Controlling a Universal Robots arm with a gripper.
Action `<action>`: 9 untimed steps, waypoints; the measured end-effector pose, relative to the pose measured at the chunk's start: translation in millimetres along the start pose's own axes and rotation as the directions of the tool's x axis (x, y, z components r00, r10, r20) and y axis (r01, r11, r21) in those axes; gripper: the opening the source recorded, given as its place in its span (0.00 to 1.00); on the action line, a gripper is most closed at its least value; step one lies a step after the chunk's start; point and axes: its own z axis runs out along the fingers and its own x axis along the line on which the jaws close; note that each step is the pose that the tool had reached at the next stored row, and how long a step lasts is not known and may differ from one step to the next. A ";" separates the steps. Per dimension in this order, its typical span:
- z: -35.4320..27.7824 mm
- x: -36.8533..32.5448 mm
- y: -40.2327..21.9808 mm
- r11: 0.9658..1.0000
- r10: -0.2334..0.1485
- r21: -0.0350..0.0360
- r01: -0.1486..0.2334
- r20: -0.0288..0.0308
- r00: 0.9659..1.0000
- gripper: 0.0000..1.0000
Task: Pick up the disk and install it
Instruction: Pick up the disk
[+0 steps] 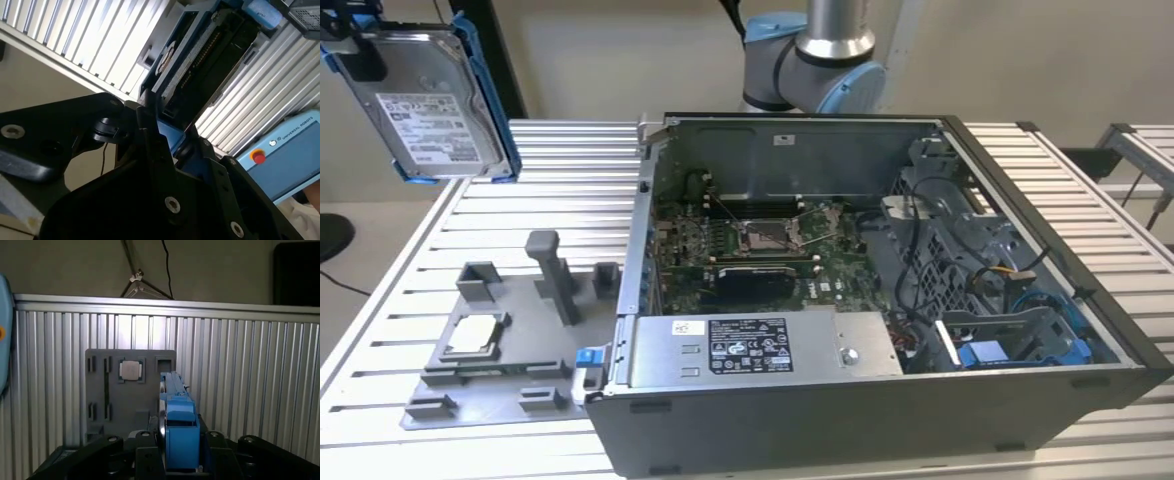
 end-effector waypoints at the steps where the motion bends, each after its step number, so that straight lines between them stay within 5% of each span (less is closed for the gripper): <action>1: -4.0 -0.2 -0.1 1.000 0.000 0.000 0.000 0.000 1.000 0.00; 5: -15.2 -0.6 -0.2 1.000 0.000 0.000 0.000 0.000 1.000 0.00; 9: -16.7 -0.7 -0.2 1.000 0.000 0.000 0.000 0.000 1.000 0.00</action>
